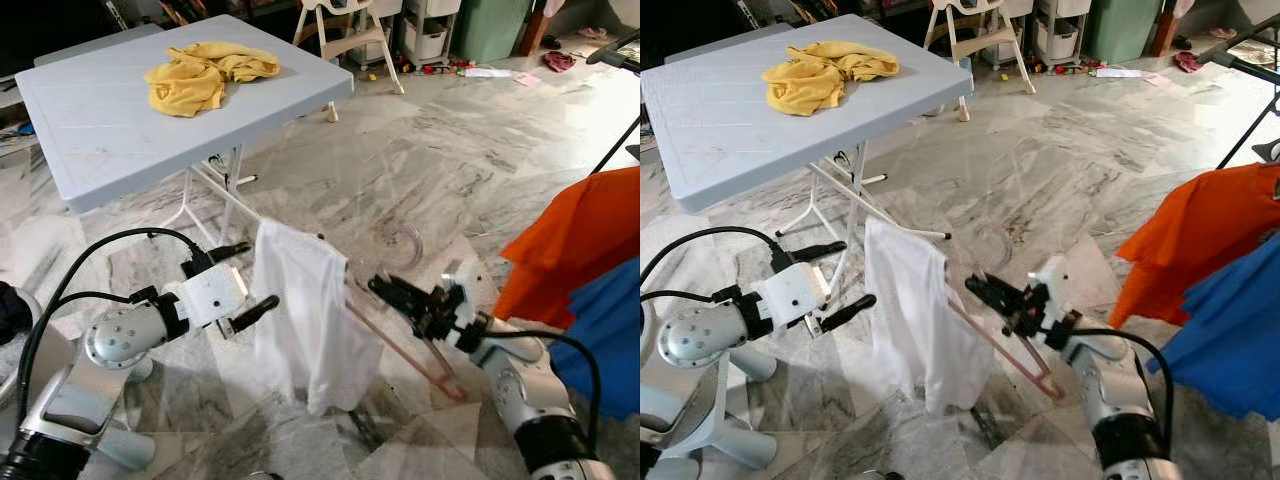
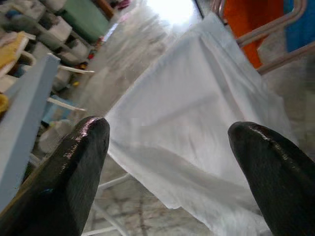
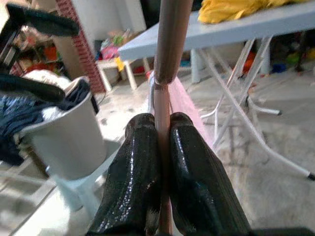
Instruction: Hang hanger
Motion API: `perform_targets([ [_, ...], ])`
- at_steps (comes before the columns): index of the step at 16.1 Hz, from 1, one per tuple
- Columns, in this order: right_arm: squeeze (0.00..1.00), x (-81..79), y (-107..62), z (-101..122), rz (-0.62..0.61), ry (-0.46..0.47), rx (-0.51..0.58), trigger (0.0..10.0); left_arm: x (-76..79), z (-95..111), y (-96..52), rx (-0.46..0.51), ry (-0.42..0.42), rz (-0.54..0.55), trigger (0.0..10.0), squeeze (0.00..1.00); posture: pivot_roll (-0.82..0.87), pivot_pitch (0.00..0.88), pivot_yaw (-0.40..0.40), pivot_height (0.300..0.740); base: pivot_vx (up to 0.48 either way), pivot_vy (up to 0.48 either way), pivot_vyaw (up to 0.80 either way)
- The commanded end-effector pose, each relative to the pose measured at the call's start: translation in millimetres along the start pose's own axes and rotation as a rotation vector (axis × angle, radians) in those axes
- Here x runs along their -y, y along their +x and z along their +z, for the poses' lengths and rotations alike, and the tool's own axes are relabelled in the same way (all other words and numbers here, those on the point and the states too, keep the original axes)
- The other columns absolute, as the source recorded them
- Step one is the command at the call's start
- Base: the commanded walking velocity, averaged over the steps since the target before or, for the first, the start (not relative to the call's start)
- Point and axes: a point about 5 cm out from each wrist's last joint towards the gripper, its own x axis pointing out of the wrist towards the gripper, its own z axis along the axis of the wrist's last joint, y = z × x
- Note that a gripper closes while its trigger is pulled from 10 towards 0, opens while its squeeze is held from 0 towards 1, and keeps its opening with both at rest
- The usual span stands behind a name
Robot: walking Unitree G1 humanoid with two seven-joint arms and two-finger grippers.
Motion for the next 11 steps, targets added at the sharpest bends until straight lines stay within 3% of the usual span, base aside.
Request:
perform_targets([
  [1, 0.00, -5.8, 4.4, 9, 0.083, -0.040, 0.010, 10.0, 1.0, 2, -4.1, 0.000, -0.004, -0.040, 10.0, 1.00, -0.01, 0.066, 0.072, 0.740, 0.000, 0.000, 0.00],
  [2, 0.00, -7.9, 3.2, 9, 0.115, -0.040, -0.008, 10.0, 3.6, 0, -5.9, -0.009, -0.014, -0.069, 10.0, 1.00, -0.01, 0.067, 0.072, 0.740, 0.000, 0.000, 0.00],
  [3, 0.00, -9.0, 2.7, 8, 0.129, -0.039, -0.016, 10.0, 4.6, -2, -7.6, -0.013, -0.011, -0.085, 10.0, 0.58, -0.01, 0.068, 0.073, 0.740, 0.000, 0.000, 0.00],
  [4, 0.00, -10.1, 1.6, 8, 0.149, -0.038, -0.031, 10.0, 5.2, -4, -8.9, -0.016, -0.022, -0.102, 10.0, 0.00, -0.01, 0.068, 0.073, 0.740, 0.000, 0.000, 0.00],
  [11, 0.00, -23.4, -6.2, 1, 0.312, -0.031, -0.136, 10.0, 18.3, -11, -2.6, -0.021, -0.090, -0.193, 10.0, 0.00, -0.02, 0.070, 0.076, 0.740, 0.000, 0.000, 0.00],
])
